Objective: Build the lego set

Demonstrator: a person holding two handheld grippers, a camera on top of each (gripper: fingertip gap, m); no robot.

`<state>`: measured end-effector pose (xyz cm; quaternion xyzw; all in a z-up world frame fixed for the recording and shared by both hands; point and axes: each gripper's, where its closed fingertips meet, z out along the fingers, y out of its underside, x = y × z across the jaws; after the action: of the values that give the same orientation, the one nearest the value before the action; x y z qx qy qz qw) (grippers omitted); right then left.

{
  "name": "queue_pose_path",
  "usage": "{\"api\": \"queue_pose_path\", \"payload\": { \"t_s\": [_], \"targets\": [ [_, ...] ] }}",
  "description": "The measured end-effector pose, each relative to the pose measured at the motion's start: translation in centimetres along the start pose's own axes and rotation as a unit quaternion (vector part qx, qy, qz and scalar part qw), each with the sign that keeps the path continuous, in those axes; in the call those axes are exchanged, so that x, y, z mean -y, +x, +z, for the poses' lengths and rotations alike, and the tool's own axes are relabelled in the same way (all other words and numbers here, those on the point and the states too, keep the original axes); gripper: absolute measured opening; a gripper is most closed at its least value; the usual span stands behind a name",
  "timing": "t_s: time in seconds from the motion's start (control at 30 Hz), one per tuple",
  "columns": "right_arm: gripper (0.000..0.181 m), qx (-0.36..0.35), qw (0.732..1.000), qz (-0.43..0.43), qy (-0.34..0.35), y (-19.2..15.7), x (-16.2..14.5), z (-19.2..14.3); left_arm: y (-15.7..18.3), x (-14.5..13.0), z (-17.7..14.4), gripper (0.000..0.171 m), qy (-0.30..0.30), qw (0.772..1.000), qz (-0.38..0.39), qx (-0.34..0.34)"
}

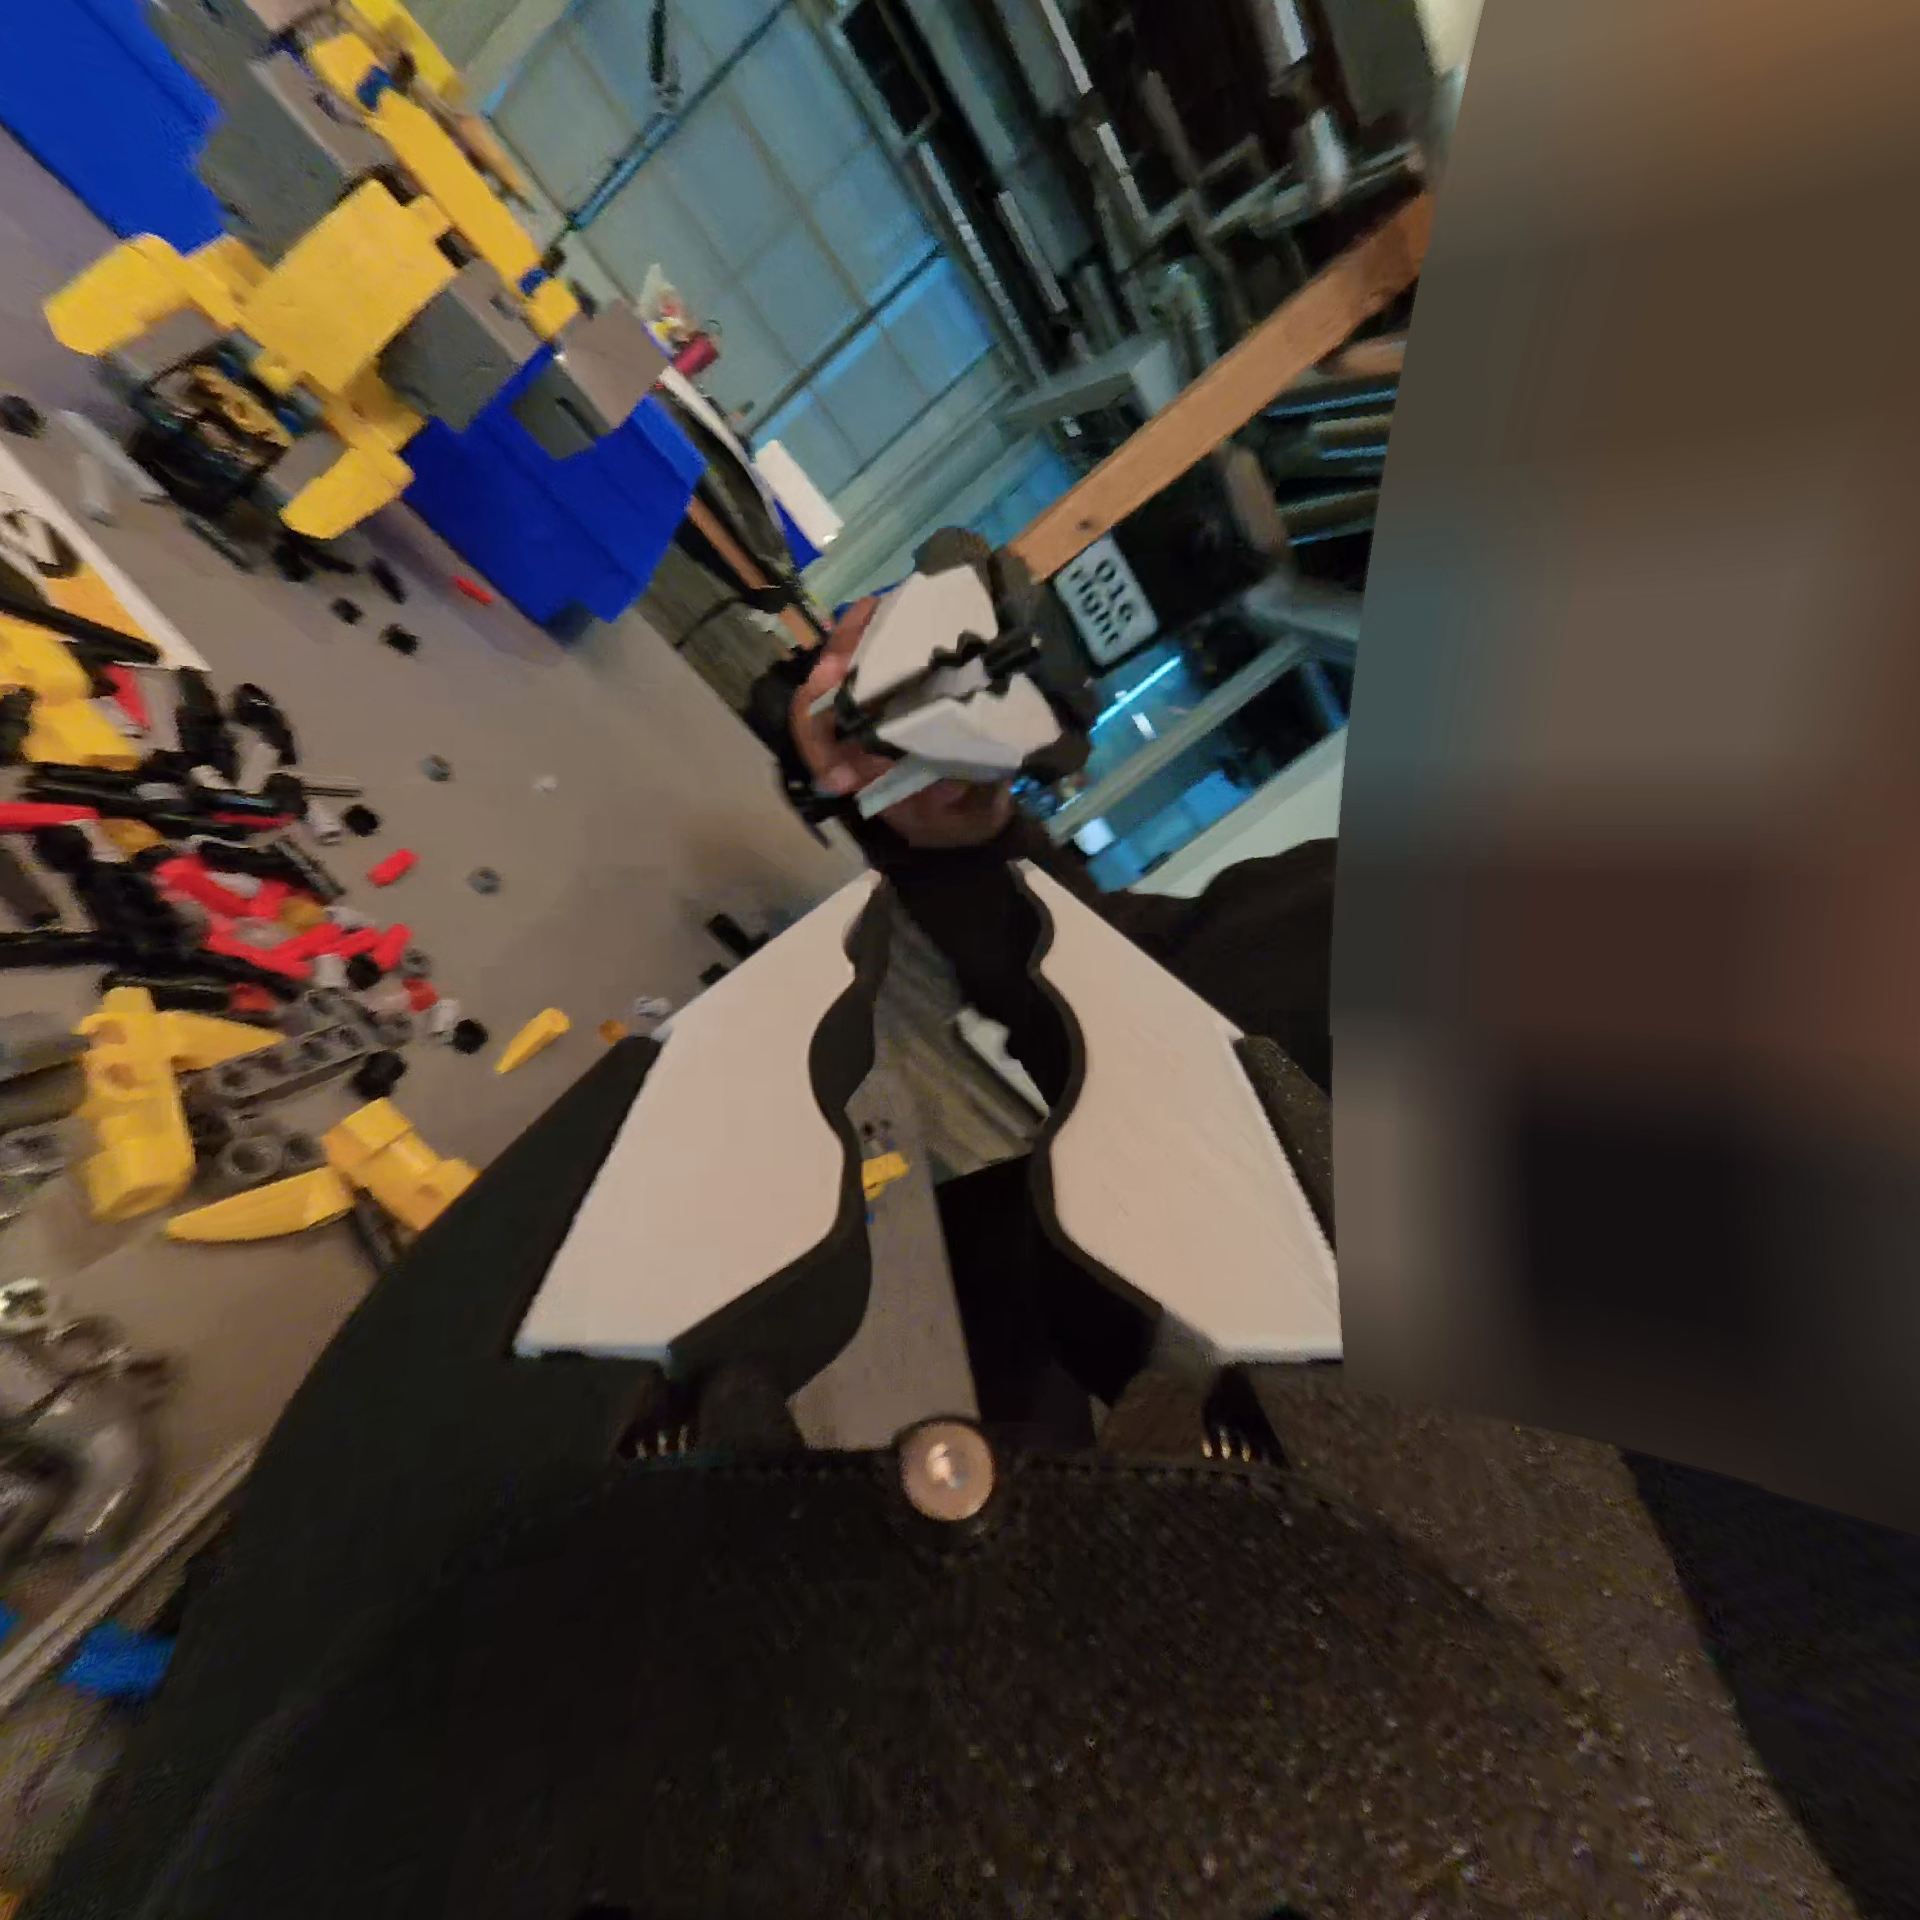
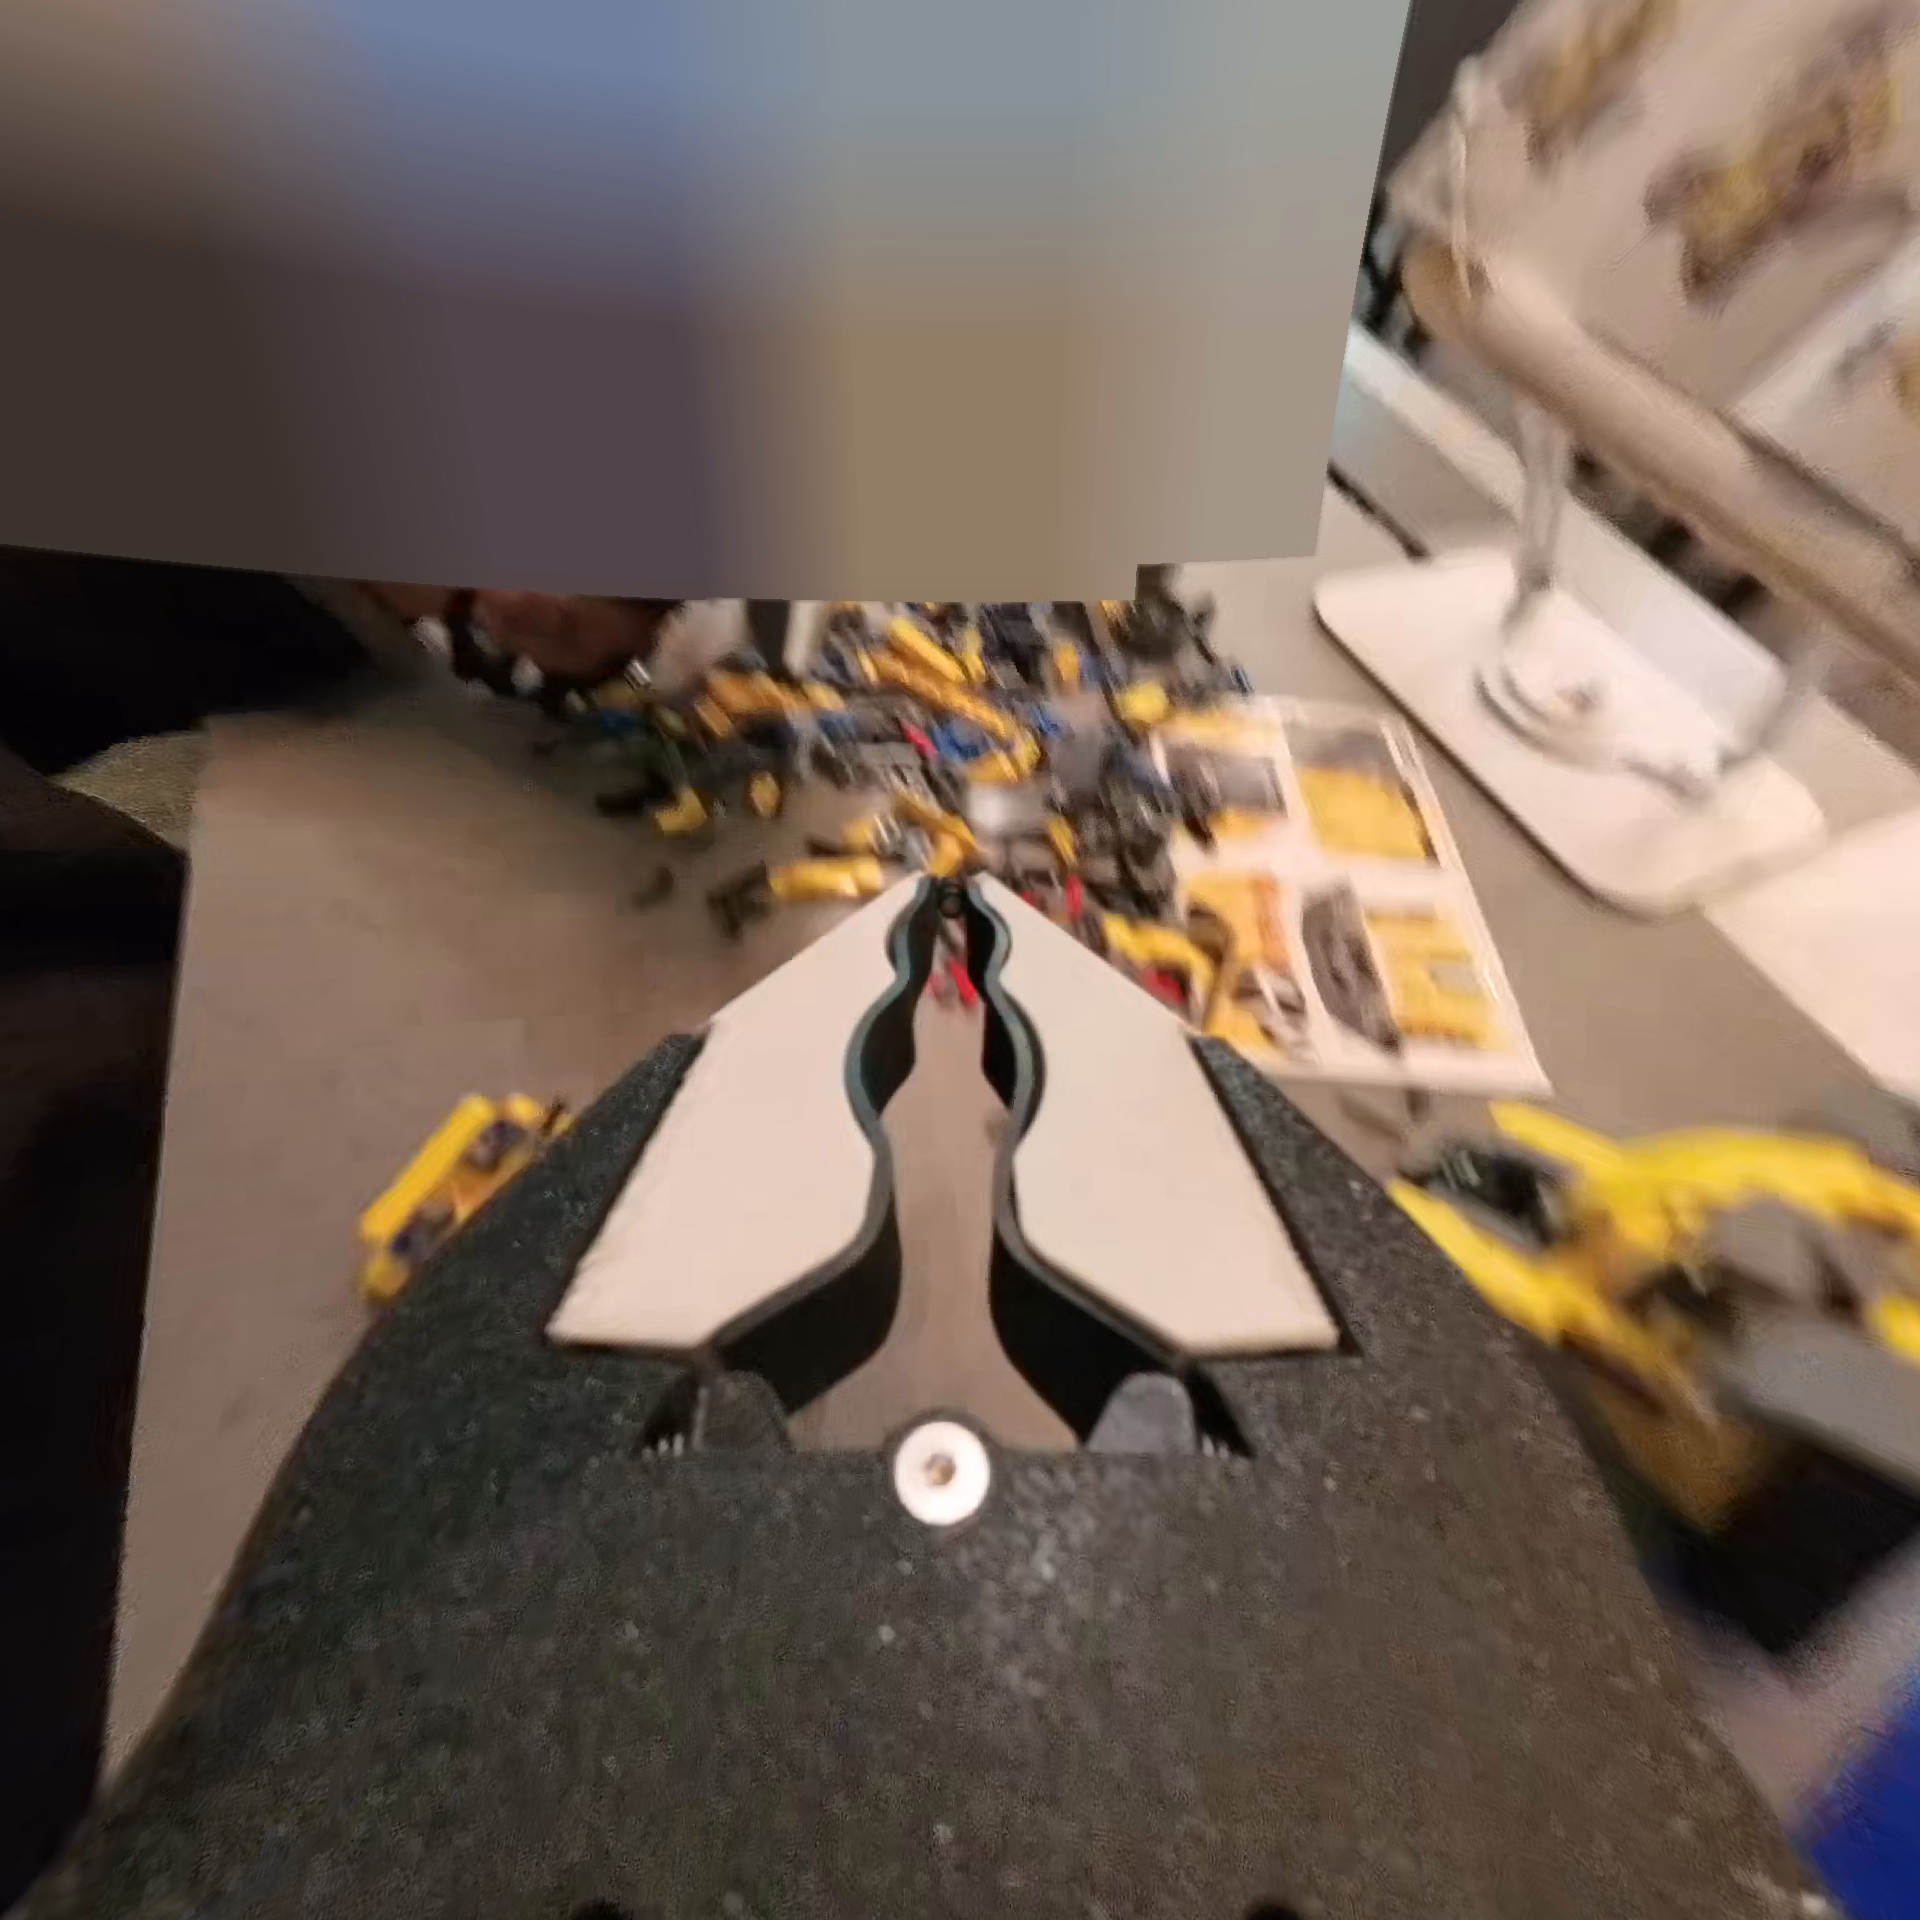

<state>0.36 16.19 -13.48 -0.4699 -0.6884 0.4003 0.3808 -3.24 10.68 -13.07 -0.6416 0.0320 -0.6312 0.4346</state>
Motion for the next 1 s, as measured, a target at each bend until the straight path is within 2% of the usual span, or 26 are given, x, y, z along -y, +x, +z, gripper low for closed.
{"api": "queue_pose_path", "payload": {
  "t_s": [0.1, 0.2, 0.27, 0.43, 0.83, 1.0],
  "targets": [
    [0.003, -0.051, 0.988, 0.018, -0.146, 1.2, -4.7, -4.2, -0.1, -0.6, 0.4, 0.02, -0.019, 1.0, 0.012, 0.012],
    [0.004, -0.036, 0.952, 0.019, -0.303, -1.3, -9.5, -7.5, 0.1, -1.2, 1.0, 0.022, -0.037, 0.999, 0.007, 0.004],
    [0.003, -0.016, 0.931, 0.036, -0.363, -3.3, -11.5, -8.5, 0.0, -1.3, 1.0, 0.022, -0.038, 0.999, 0.011, 0.012],
    [0.003, 0.016, 0.912, 0.067, -0.405, -5.8, -13.3, -8.3, 0.0, -0.9, 0.7, 0.022, -0.025, 1.0, 0.011, 0.011],
    [0.003, 0.043, 0.902, 0.113, -0.415, -5.9, -14.0, -7.9, -0.2, -0.8, 0.6, 0.022, -0.023, 1.0, 0.01, 0.015],
    [0.003, 0.047, 0.891, 0.161, -0.421, -5.9, -14.0, -7.7, -0.2, -0.9, 0.6, 0.022, -0.024, 1.0, 0.009, 0.014]
  ]
}}
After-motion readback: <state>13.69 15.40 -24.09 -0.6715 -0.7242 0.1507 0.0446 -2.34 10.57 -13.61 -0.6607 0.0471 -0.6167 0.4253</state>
